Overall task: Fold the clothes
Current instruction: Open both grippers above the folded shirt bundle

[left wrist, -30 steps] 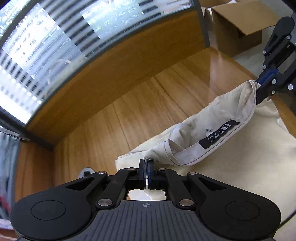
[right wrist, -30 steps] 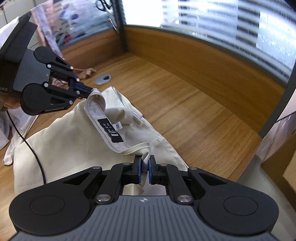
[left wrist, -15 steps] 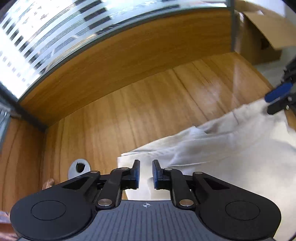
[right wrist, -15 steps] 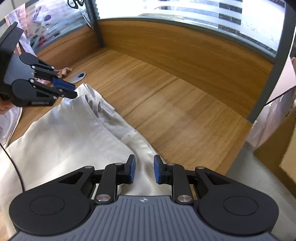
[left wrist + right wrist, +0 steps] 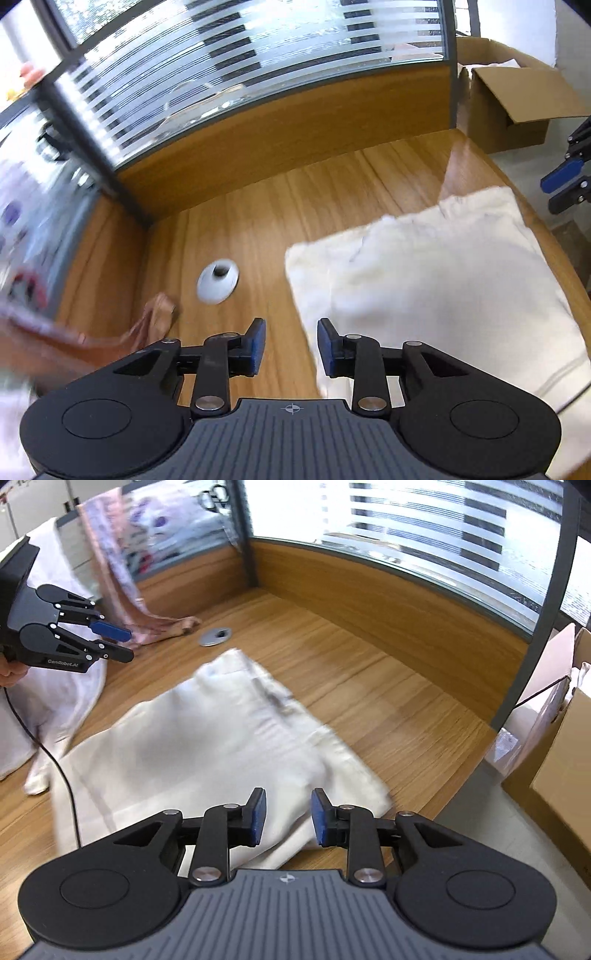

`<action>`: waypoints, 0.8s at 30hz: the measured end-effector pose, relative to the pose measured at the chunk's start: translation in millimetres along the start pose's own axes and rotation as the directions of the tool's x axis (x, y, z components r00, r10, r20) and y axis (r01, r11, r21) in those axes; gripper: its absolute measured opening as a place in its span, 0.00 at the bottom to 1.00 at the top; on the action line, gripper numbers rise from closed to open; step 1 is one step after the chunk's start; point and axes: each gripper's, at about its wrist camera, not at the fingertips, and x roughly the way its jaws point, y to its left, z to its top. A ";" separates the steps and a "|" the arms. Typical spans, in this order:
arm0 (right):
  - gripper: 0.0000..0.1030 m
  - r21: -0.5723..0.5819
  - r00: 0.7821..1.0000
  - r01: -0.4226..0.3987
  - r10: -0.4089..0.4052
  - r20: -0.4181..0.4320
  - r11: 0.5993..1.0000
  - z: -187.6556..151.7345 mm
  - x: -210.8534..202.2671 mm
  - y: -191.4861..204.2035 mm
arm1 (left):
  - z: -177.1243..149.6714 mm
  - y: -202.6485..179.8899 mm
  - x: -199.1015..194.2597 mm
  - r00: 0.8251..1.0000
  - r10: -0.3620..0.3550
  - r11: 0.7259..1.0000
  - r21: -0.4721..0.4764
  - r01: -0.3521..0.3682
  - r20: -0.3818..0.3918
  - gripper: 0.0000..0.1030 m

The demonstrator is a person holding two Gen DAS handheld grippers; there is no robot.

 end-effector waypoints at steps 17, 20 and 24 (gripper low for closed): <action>0.45 -0.180 0.996 -0.080 0.074 -0.042 0.980 -92.9 -28.8 161.0 | -125.9 -45.3 -39.3 0.989 -0.112 0.984 0.125 0.124 -0.100 0.48; 0.46 -0.218 0.996 -0.077 0.066 -0.057 0.973 -112.5 -18.6 186.1 | -139.1 -56.2 -32.5 0.985 -0.124 0.973 0.181 0.145 -0.120 0.48; 0.46 -0.283 0.997 -0.056 0.038 -0.068 0.957 -134.2 -4.9 215.0 | -152.0 -63.0 -23.9 0.982 -0.129 0.958 0.237 0.159 -0.138 0.49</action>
